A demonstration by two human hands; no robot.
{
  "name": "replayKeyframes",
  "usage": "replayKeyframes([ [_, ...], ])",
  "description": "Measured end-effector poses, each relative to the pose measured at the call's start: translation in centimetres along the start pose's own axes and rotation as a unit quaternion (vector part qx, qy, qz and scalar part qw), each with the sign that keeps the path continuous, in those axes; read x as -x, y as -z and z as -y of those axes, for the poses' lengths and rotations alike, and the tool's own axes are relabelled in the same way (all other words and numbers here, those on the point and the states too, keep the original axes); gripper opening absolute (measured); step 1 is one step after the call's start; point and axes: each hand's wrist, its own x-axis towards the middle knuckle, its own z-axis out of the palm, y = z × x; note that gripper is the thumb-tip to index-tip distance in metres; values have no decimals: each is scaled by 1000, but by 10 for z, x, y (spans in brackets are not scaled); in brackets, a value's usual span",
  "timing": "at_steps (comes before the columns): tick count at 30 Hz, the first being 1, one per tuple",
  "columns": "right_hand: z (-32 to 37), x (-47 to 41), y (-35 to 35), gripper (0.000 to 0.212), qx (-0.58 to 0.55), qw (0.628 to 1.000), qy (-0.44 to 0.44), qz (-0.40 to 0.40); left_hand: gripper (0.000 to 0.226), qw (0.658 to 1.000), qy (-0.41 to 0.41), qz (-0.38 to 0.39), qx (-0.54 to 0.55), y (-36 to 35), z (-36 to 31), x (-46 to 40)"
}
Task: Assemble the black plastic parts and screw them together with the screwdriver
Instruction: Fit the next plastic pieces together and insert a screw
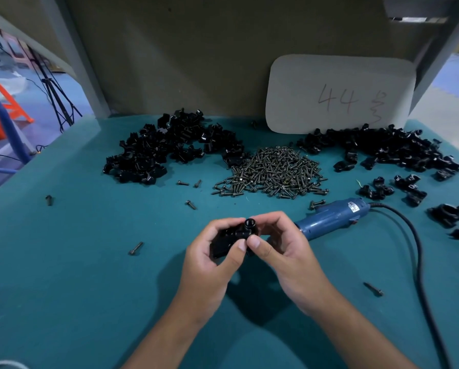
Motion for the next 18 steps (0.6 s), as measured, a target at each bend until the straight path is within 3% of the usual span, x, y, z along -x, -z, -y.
replayKeyframes([
  [6, 1, 1, 0, 27, 10, 1000, -18, 4, 24, 1000, 0, 22, -16, 1, 1, 1],
  [18, -2, -1, 3, 23, -16, 1000, -12, 0, 25, 1000, 1, 18, -13, -2, -2, 1],
])
